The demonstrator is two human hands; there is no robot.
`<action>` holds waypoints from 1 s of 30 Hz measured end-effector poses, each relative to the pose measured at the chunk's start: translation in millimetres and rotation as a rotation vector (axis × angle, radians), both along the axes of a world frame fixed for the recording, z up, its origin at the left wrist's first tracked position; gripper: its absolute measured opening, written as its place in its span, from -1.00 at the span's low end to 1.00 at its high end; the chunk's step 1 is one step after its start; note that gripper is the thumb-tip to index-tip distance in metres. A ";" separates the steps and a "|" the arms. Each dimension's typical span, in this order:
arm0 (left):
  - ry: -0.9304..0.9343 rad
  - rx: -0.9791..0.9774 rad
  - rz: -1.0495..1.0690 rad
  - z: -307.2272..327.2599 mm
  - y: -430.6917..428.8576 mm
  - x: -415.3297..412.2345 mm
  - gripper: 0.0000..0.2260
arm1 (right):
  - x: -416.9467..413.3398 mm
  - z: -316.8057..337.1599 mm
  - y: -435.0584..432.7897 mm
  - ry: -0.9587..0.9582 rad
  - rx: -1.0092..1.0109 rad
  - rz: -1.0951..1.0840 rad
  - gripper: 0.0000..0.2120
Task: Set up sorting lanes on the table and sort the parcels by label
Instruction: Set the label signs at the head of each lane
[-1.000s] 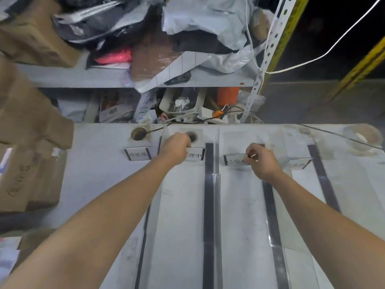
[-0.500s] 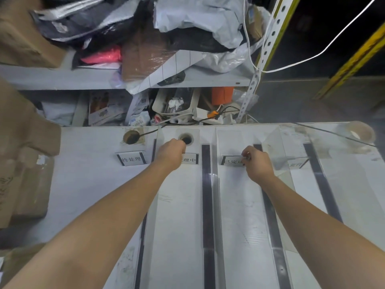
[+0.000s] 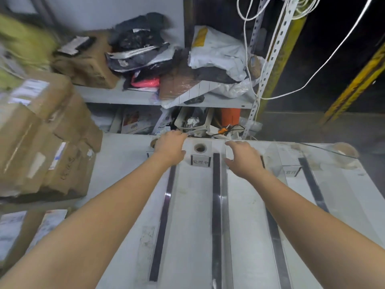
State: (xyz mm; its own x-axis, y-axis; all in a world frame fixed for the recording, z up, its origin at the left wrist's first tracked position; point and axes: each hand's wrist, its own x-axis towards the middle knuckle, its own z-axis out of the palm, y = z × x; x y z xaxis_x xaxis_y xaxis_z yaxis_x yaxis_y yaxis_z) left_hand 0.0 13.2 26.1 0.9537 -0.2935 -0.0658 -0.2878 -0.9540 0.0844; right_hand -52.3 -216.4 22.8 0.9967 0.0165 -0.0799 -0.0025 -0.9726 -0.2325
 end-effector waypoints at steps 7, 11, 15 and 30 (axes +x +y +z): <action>-0.056 0.011 0.155 53.7 81.1 -118.1 -0.52 | -77.5 41.1 85.7 -0.053 0.093 0.178 -0.47; -0.086 0.089 0.232 75.4 128.9 -180.7 -0.47 | -119.9 59.6 137.1 -0.079 0.154 0.241 -0.51; -0.131 0.079 0.312 98.3 185.0 -232.0 -0.52 | -154.1 75.4 192.6 -0.087 0.180 0.329 -0.48; -0.427 -0.375 0.613 141.3 406.5 -237.4 -0.61 | -141.4 109.3 423.2 -0.082 0.470 0.258 -0.46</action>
